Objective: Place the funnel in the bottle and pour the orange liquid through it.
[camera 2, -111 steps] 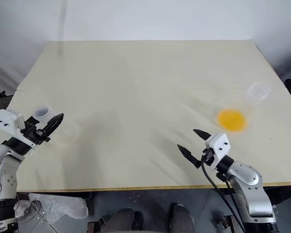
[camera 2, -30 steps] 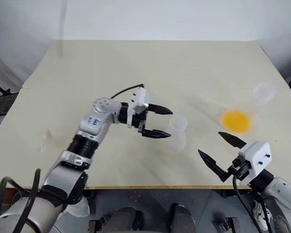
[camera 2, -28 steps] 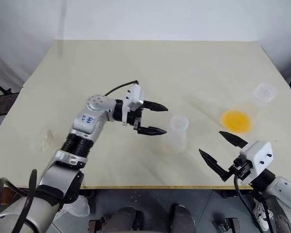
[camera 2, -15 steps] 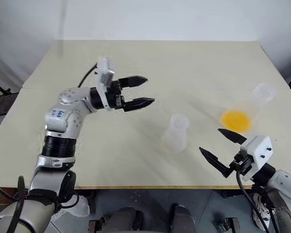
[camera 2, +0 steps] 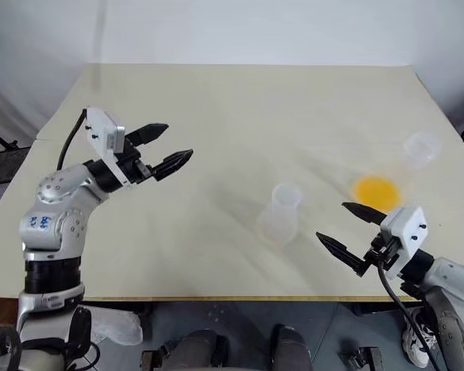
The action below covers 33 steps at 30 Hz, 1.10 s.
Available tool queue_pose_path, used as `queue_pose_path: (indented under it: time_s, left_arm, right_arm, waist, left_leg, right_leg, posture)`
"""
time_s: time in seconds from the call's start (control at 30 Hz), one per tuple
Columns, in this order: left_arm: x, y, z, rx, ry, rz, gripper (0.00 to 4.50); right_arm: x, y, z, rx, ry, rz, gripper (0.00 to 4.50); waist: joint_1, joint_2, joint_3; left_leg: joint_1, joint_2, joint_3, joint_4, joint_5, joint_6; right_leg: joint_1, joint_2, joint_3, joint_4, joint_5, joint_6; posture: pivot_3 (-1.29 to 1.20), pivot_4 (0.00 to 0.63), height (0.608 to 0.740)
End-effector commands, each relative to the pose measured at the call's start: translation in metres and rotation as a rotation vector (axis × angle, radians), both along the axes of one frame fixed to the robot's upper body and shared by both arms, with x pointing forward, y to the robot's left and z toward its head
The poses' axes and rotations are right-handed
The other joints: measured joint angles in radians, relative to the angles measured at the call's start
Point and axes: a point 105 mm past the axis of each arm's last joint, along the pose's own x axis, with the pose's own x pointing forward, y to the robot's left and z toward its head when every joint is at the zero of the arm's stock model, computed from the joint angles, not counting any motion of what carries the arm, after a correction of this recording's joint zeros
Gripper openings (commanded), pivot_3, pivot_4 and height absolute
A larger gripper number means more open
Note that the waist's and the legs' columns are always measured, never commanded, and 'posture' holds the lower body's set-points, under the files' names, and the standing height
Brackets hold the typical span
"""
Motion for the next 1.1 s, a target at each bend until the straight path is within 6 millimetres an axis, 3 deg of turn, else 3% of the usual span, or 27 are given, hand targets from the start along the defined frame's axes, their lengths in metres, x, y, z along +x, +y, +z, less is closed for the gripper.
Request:
queue_pose_path:
  time_s: [0.03, 0.13, 0.3, 0.6, 0.7, 0.77, 0.83, 0.97, 1.1]
  left_arm:
    - [-0.006, 0.01, -0.003, 0.077, 0.019, 0.075, 4.46]
    - [-0.008, 0.024, -0.008, 0.114, 0.039, 0.165, 4.46]
    - [-0.008, 0.033, 0.004, 0.071, -0.049, 0.234, 4.46]
    - [0.006, 0.027, 0.051, -0.124, -0.256, 0.309, 4.46]
    - [0.02, 0.028, 0.078, -0.16, -0.332, 0.375, 4.46]
    - [0.032, 0.026, 0.089, -0.19, -0.319, 0.406, 4.46]
    - [0.042, 0.025, 0.088, -0.193, -0.256, 0.435, 4.46]
    - [0.049, 0.02, 0.1, -0.174, -0.264, 0.419, 4.46]
    - [0.063, 0.025, 0.121, -0.294, -0.176, 0.44, 4.46]
  right_arm:
    - [0.0, -0.001, 0.005, -0.016, -0.019, 0.017, 4.5]
    - [0.0, -0.002, 0.004, -0.017, -0.013, 0.022, 4.5]
    - [0.002, -0.002, 0.003, -0.016, -0.008, 0.023, 4.5]
    - [0.007, 0.0, 0.005, -0.015, -0.016, 0.023, 4.5]
    - [0.009, 0.001, 0.005, -0.015, -0.017, 0.025, 4.5]
    - [0.01, 0.002, 0.005, -0.014, -0.019, 0.028, 4.5]
    - [0.011, 0.004, 0.006, -0.01, -0.021, 0.031, 4.5]
    - [0.01, 0.006, 0.006, -0.007, -0.021, 0.034, 4.5]
    - [0.009, 0.007, 0.005, -0.004, -0.02, 0.03, 4.5]
  waist:
    - [0.001, 0.0, 0.0]
    - [0.002, 0.0, 0.0]
    - [0.004, 0.0, 0.0]
    - [0.004, 0.0, 0.0]
    - [0.004, -0.001, 0.0]
    - [0.007, -0.001, 0.0]
    - [0.005, -0.001, 0.0]
    - [0.001, -0.001, 0.001]
    - [0.006, -0.003, 0.002]
  left_leg:
    - [0.0, 0.0, 0.0, 0.0, 0.0, 0.0]
    - [0.0, 0.0, 0.0, 0.0, 0.0, 0.0]
    - [0.0, 0.0, -0.001, 0.0, 0.0, 0.0]
    - [0.0, 0.0, 0.0, 0.0, 0.0, -0.001]
    - [0.0, 0.0, 0.001, 0.0, 0.0, -0.001]
    - [0.0, 0.0, 0.001, 0.0, 0.0, 0.0]
    - [0.0, 0.0, 0.001, 0.0, 0.0, 0.0]
    - [0.0, 0.0, 0.001, -0.001, 0.0, 0.0]
    - [-0.001, 0.0, 0.001, 0.0, 0.0, 0.0]
  right_leg:
    - [0.0, 0.0, 0.0, 0.0, 0.0, 0.0]
    - [0.0, 0.0, 0.0, 0.0, 0.0, 0.0]
    - [0.0, 0.0, 0.0, 0.0, 0.0, 0.0]
    - [0.0, 0.0, 0.0, 0.0, 0.0, 0.0]
    - [0.0, 0.0, 0.0, 0.0, 0.0, 0.0]
    - [0.0, 0.001, 0.0, 0.0, 0.0, 0.0]
    - [0.0, 0.0, 0.0, 0.0, 0.0, 0.001]
    - [0.0, 0.001, 0.0, 0.0, 0.0, 0.001]
    - [0.0, 0.001, -0.001, 0.0, 0.0, 0.001]
  posture:
    - [0.0, 0.15, 0.74]
    - [0.0, 0.15, 0.74]
    - [0.0, 0.15, 0.74]
    - [0.0, 0.15, 0.74]
    - [0.0, 0.15, 0.74]
    - [0.0, 0.15, 0.74]
    - [0.0, 0.15, 0.74]
    - [0.0, 0.15, 0.74]
    - [0.0, 0.15, 0.74]
